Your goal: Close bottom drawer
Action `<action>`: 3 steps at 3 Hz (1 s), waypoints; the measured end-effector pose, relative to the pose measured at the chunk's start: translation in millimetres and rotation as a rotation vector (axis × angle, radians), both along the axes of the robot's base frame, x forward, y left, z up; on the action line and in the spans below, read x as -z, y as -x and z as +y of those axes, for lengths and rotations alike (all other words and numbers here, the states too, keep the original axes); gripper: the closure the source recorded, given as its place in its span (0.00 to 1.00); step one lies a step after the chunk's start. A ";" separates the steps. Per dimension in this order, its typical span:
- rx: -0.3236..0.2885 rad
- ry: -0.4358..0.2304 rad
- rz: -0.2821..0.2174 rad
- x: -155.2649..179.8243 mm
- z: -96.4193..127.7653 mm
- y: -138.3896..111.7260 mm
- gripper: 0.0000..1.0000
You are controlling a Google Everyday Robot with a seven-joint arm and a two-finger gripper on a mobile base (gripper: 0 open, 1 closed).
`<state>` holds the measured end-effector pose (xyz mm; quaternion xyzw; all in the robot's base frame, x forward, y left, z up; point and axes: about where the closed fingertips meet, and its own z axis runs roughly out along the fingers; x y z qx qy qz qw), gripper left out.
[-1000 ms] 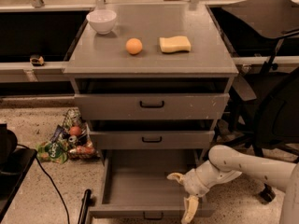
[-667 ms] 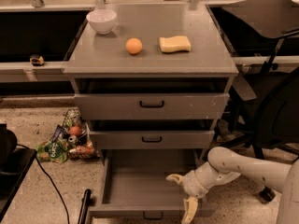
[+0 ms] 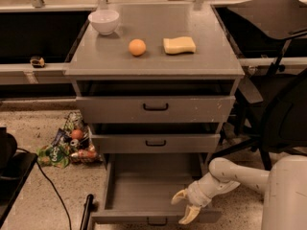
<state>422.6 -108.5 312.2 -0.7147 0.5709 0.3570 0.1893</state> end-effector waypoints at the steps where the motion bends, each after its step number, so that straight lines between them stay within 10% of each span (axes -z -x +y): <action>1: 0.020 0.017 0.006 35.1 -15.4 3.4 0.65; 3: 0.036 0.031 0.063 71.3 -26.6 22.3 1.00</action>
Offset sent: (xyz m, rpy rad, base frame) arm -0.0375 -0.0452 -0.1072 -0.0546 0.1144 -0.0607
